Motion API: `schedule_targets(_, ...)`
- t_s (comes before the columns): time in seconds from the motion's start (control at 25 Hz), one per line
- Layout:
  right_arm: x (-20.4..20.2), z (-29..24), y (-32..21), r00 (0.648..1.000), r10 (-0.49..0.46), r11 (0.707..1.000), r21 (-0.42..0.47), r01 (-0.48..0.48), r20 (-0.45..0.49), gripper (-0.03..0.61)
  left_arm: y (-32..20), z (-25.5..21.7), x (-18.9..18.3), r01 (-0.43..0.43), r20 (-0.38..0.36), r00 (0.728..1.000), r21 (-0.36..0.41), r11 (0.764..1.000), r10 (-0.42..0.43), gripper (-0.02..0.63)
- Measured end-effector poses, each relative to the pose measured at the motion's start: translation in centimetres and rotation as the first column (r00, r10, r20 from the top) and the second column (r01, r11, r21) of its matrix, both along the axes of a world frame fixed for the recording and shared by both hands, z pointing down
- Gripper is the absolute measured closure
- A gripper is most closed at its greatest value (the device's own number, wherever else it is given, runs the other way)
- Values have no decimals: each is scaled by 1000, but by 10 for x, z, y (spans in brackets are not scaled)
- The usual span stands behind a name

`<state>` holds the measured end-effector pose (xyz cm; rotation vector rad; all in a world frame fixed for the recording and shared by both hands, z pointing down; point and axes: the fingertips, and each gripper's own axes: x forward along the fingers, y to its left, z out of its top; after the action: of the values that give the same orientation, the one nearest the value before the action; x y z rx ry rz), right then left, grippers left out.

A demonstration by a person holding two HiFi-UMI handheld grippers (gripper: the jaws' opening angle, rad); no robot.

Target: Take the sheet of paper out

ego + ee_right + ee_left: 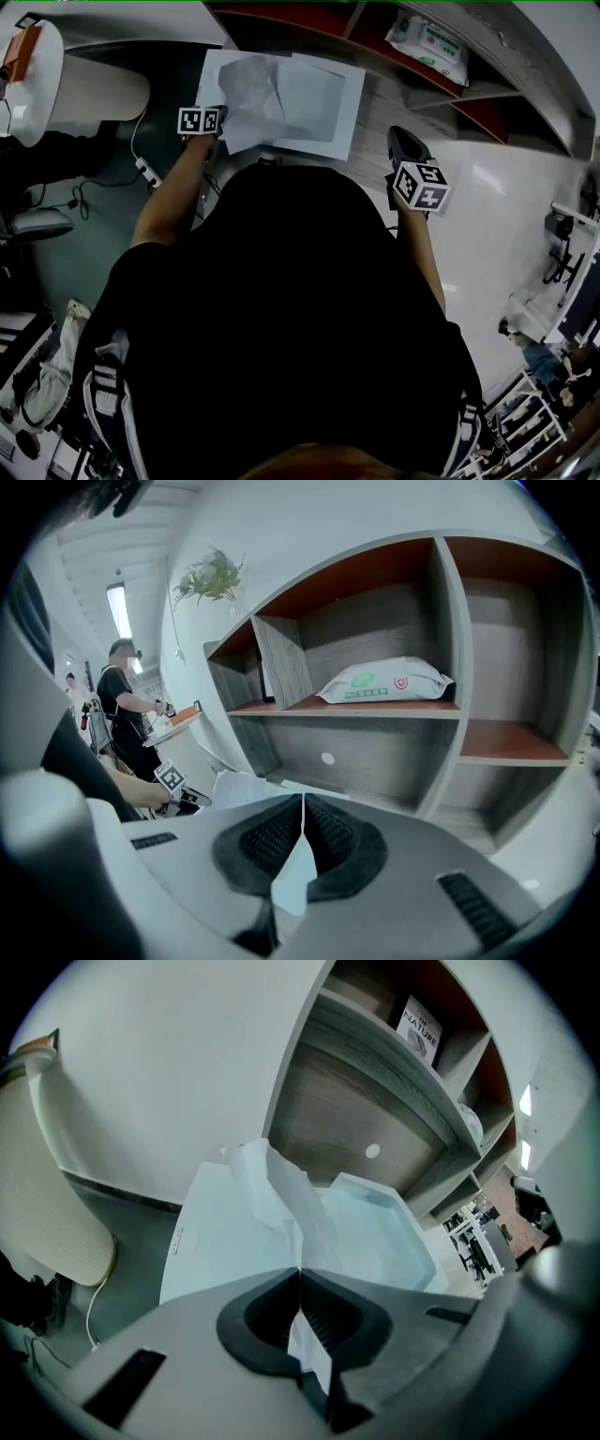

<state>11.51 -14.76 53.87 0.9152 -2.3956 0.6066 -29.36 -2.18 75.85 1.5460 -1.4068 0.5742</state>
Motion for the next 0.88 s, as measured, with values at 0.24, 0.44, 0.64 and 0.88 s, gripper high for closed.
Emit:
schedule_targets(0.24,-7,0,-5,1000,-26,1000,2,26,3,565,2,-8,-3,22,1,1000,32,999,-22,589)
schedule_targets(0.44,-13,0,-5,999,-52,999,0,52,3,565,2,-17,-2,40,0,999,54,998,-40,589)
schedule_targets(0.64,-19,-4,-4,997,-77,997,12,77,12,565,-2,-34,2,35,-6,999,101,994,-34,589)
schedule_targets(0.88,-27,-3,1,994,-109,994,9,109,19,564,-4,-55,9,32,-20,999,156,987,-29,589)
